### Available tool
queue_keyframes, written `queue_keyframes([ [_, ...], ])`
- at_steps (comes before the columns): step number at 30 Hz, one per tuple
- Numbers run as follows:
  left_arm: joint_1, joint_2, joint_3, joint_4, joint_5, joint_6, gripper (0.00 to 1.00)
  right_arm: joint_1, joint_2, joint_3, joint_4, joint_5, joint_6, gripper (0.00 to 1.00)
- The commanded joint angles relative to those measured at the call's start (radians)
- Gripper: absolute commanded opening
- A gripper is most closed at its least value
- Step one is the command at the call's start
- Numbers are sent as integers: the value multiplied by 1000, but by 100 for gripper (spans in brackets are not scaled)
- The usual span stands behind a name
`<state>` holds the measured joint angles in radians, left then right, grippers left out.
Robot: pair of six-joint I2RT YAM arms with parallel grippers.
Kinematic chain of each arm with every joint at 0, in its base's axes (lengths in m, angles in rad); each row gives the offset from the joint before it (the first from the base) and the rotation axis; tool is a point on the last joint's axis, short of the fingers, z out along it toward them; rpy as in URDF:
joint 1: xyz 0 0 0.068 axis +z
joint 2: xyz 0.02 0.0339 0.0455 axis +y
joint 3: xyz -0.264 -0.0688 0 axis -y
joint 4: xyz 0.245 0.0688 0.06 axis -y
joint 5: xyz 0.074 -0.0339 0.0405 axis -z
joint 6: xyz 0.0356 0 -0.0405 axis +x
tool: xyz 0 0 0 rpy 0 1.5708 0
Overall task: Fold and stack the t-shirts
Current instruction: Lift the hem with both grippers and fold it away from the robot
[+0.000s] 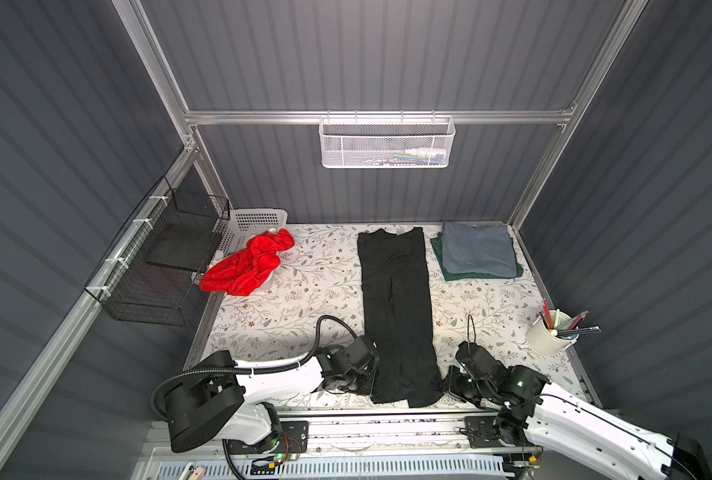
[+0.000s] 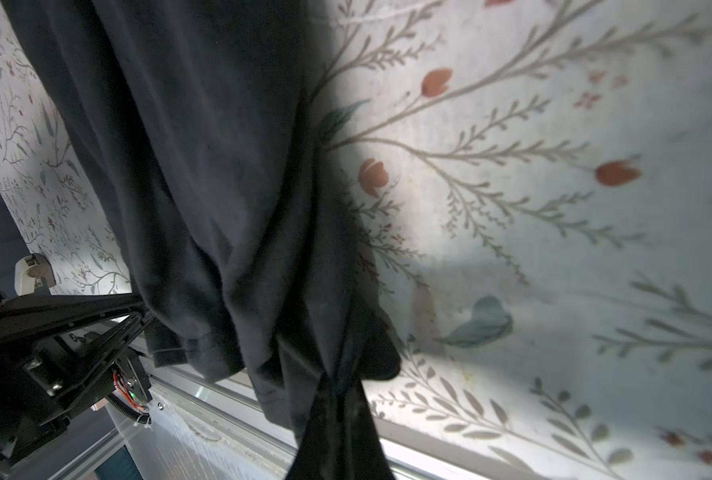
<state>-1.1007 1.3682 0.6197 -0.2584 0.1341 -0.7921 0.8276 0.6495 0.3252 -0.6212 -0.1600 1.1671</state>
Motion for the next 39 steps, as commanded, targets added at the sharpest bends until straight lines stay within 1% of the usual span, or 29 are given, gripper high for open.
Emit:
queue_keyframes([
  [1,-5,-9,60,-77,-33,55,0,4,0,49,-111,36,25,0],
  [4,-5,1,85,-116,-62,50,0,4,1,80,-125,32,37,0],
  [8,-5,-7,93,-110,-78,36,0,4,3,114,-124,59,46,0],
  [12,-2,-9,120,-134,-117,42,0,4,45,137,-126,79,36,0],
  [17,18,1,144,-131,-124,46,0,4,67,130,-35,74,54,0],
  [21,53,12,155,-127,-109,52,0,1,88,144,-13,124,41,0],
  [23,85,12,154,-127,-100,54,0,-7,110,155,-18,157,29,0],
  [26,136,11,161,-118,-85,67,0,-32,146,165,3,177,8,0],
  [31,188,15,188,-109,-87,91,0,-95,205,167,103,126,-24,0],
  [39,228,65,221,-84,-68,108,0,-177,302,262,115,74,-118,0],
])
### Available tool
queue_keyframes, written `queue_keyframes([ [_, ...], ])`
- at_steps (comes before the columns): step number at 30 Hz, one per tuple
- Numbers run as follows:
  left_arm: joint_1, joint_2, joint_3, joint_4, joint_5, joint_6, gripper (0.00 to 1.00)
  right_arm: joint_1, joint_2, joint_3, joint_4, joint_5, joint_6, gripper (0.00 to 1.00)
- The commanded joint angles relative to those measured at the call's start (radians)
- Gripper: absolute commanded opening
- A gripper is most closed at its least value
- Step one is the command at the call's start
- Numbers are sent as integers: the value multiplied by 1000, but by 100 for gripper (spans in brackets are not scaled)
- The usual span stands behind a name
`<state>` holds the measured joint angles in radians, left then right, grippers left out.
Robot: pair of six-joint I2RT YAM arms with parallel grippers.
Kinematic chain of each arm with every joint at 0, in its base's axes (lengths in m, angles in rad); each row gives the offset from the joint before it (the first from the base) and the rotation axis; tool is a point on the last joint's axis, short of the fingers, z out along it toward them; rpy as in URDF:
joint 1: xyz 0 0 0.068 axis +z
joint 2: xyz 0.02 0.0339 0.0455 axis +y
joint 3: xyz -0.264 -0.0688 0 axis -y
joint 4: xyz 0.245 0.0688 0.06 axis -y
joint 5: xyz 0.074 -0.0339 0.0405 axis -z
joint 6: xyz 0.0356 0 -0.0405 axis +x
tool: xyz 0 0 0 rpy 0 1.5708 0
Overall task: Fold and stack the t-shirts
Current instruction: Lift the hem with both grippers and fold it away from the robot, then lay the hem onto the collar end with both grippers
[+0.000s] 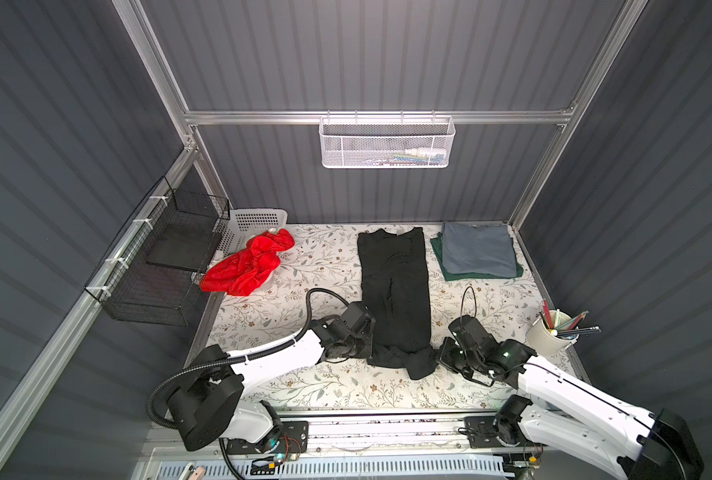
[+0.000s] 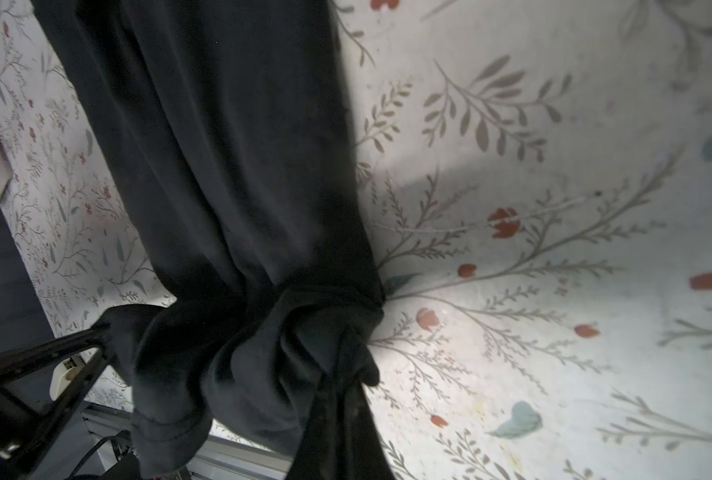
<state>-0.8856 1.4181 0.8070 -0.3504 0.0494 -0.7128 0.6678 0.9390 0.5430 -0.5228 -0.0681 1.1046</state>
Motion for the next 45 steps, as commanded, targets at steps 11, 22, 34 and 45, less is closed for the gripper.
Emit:
queue_keyframes([
  [11,98,36,126,-18,26,93,0,-74,114,155,39,-59,-129,0],
  [22,203,83,254,-27,48,174,0,-168,207,235,74,-114,-209,0],
  [34,265,154,310,1,63,193,0,-256,408,393,94,-184,-310,0],
  [45,316,245,390,35,84,206,0,-298,541,505,90,-227,-347,0],
])
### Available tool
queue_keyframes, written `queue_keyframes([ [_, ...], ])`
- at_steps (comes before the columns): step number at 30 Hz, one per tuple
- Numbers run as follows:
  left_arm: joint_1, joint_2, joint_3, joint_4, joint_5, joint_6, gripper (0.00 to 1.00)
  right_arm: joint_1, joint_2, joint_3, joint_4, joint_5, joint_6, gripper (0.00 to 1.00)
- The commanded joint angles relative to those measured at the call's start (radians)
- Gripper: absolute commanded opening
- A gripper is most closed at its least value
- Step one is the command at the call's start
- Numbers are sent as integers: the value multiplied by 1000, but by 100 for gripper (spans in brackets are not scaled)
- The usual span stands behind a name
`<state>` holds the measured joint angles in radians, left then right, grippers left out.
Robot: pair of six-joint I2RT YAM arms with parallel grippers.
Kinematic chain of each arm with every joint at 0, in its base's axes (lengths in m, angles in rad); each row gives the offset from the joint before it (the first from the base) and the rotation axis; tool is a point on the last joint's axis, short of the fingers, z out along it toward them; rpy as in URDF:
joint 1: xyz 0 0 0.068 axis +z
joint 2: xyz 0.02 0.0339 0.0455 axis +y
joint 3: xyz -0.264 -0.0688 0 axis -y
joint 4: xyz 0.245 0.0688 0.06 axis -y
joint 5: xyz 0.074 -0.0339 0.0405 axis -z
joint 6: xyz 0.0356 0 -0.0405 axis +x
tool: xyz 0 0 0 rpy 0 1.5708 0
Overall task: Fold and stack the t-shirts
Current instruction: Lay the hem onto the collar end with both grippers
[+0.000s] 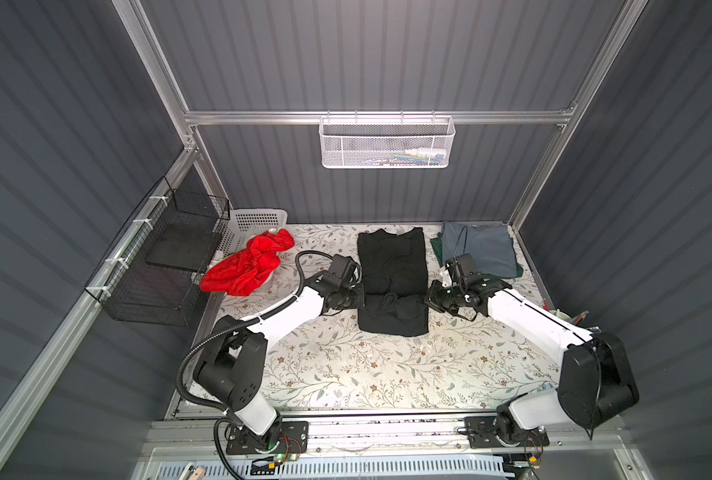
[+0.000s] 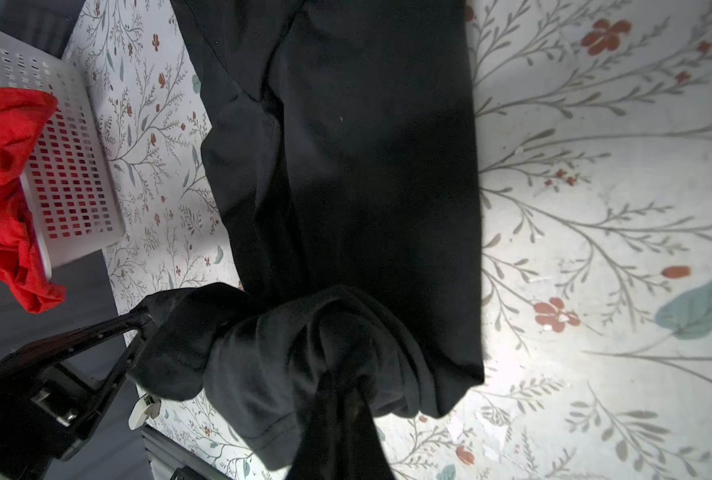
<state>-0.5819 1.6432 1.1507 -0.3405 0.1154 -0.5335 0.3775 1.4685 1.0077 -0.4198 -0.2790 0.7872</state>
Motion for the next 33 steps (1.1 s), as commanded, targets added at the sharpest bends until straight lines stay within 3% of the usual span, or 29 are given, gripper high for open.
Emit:
queue_keyframes([
  [1,17,28,56,27,21,27,0,-11,18,50,-19,-11,-32,0],
  [16,62,203,184,51,66,29,0,-44,109,121,-27,-8,-39,0],
  [33,81,287,299,61,54,36,0,-97,239,233,-11,-46,-61,0],
])
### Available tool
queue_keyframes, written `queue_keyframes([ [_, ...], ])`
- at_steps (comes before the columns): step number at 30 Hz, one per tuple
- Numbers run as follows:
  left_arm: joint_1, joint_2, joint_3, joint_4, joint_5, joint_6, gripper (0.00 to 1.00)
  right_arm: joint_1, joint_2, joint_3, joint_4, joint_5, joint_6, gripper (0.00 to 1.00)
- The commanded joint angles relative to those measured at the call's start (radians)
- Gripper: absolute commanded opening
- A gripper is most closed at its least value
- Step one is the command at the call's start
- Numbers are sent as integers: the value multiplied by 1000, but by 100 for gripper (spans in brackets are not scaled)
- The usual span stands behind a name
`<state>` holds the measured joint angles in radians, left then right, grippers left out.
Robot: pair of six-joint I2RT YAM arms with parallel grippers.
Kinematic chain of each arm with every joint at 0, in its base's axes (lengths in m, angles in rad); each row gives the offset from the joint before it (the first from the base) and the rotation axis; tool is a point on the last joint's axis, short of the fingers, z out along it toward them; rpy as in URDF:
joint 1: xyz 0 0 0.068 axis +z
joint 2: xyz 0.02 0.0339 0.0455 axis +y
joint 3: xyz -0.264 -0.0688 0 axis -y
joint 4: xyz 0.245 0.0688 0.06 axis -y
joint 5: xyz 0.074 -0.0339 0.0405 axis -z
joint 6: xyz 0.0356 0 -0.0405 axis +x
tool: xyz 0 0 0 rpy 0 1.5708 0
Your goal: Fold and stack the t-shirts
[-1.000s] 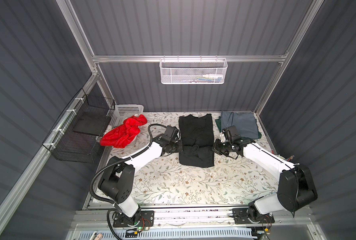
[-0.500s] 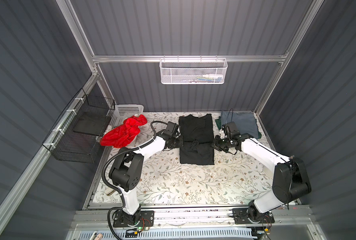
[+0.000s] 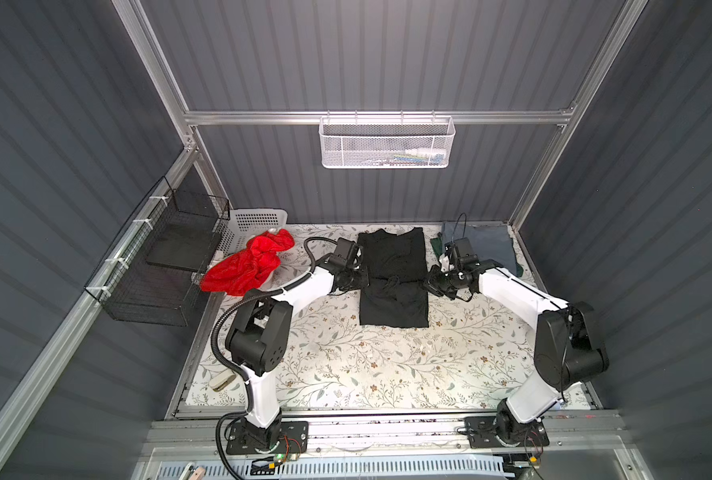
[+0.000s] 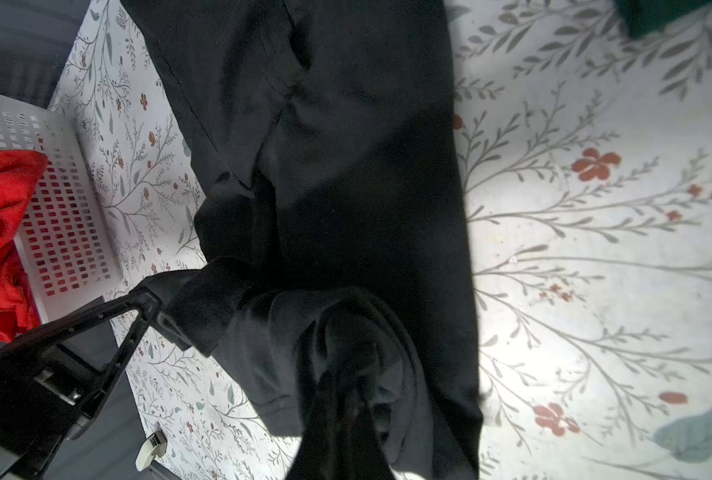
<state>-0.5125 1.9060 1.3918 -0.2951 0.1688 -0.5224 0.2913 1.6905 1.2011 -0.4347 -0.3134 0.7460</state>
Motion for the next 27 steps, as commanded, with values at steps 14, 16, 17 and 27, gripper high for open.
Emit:
queue_keyframes([
  [14,57,-163,-67,99,-51,93,87,-72,-40,9,-22,-36,-47,72],
  [16,57,-197,-100,89,-28,95,83,-69,-72,-37,-11,-39,-41,72],
  [17,55,-216,-129,97,-3,92,81,-65,-86,-60,-6,-39,-36,72],
  [27,-61,-192,-245,200,153,101,62,-22,-128,-199,26,-45,-41,66],
])
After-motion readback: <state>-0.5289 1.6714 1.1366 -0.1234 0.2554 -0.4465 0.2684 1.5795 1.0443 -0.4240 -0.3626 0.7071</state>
